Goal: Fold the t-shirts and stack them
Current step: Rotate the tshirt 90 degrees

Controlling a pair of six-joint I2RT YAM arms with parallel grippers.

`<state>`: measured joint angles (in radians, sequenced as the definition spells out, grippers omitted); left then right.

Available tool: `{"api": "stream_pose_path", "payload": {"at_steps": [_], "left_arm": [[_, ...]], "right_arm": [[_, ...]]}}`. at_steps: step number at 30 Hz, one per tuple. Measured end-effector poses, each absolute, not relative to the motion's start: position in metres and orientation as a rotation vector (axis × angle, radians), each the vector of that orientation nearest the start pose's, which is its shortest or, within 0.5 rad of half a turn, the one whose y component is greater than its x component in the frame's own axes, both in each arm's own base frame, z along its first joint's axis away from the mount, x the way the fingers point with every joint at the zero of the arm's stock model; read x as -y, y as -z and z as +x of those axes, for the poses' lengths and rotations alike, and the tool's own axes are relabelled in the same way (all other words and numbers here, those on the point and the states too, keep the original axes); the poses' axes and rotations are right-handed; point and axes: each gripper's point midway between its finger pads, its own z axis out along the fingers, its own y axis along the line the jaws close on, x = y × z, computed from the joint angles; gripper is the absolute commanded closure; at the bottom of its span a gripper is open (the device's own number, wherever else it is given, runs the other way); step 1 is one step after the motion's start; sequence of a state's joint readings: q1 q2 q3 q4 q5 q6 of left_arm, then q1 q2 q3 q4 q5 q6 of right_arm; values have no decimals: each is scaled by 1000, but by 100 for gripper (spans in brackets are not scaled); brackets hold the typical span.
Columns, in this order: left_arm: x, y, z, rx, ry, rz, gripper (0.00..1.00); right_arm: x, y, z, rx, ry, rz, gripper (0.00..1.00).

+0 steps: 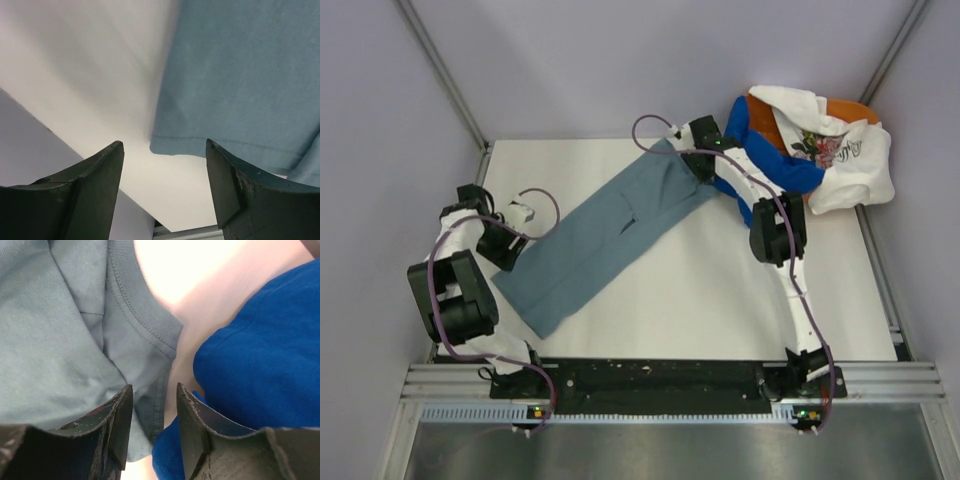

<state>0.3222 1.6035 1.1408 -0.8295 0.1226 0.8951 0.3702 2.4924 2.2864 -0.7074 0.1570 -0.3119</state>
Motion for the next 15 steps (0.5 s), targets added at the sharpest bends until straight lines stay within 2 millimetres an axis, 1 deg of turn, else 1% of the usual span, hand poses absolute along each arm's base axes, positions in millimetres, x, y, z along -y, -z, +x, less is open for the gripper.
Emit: {"api": "stream_pose_path", "payload": {"at_steps": [2, 3, 4, 5, 7, 9, 11, 13, 15], "left_arm": [[-111, -65, 297, -2733, -72, 828, 35], [-110, -60, 294, -2744, -60, 832, 40], [-108, -57, 292, -2751, -52, 836, 47], [-107, -52, 288, -2762, -42, 840, 57], [-104, -41, 277, -2795, -19, 849, 73], [-103, -32, 266, -2825, -2, 860, 86], [-102, -25, 257, -2845, 12, 865, 100], [-103, -18, 249, -2862, 14, 873, 100], [-103, -19, 247, -2846, -7, 877, 100]], "right_arm": [[-178, -65, 576, -2348, 178, -771, 53], [-179, -65, 576, -2347, 172, -774, 52], [-181, -66, 575, -2345, 157, -778, 51], [-182, -65, 571, -2348, 135, -787, 51], [-185, -69, 558, -2358, 83, -796, 51], [-188, -80, 544, -2359, 28, -785, 53], [-190, -94, 533, -2355, -26, -751, 58], [-195, -108, 523, -2348, -85, -700, 63], [-200, -115, 514, -2352, -152, -641, 71]]}}
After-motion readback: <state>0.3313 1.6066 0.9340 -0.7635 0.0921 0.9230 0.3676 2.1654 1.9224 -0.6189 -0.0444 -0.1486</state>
